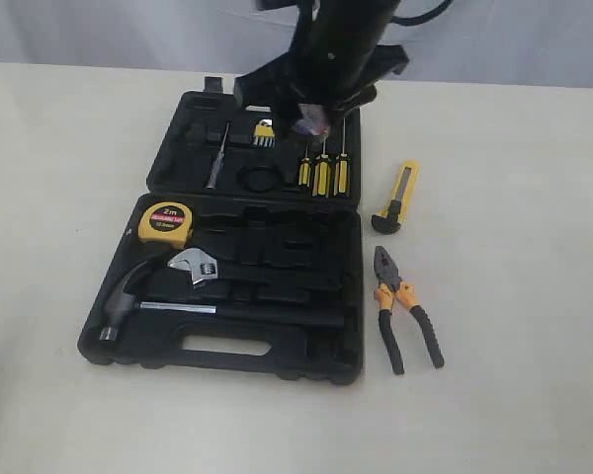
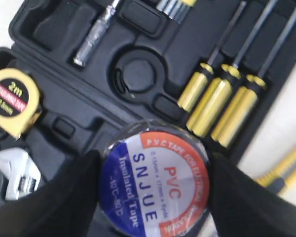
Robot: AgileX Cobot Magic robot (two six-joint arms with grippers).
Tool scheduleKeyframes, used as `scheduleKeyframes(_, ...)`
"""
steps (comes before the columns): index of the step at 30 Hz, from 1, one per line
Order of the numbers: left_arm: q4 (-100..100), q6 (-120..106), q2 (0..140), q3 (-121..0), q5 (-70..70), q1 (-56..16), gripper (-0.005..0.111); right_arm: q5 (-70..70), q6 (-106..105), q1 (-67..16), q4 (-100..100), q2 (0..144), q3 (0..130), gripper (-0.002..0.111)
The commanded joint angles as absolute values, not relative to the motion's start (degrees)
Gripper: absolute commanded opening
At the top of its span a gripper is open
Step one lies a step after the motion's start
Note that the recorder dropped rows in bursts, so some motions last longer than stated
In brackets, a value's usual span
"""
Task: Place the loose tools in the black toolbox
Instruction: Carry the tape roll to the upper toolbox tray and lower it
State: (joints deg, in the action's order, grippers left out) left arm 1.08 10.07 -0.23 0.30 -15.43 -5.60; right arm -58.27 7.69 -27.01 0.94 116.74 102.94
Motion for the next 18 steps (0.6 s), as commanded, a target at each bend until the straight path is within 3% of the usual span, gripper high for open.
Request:
scheduleKeyframes(1,0.9,10.1,0.0,0.0,-15.5,-5.9,0.0,-57.3,7.2,-28.4,1.4,124.9,109.9,-0.001)
scheduleKeyframes(18,1.3,10.1,0.0,0.0,-15.4,-5.9,0.0,-52.3,7.2,-28.9,1.1,137.8,117.9,-0.001)
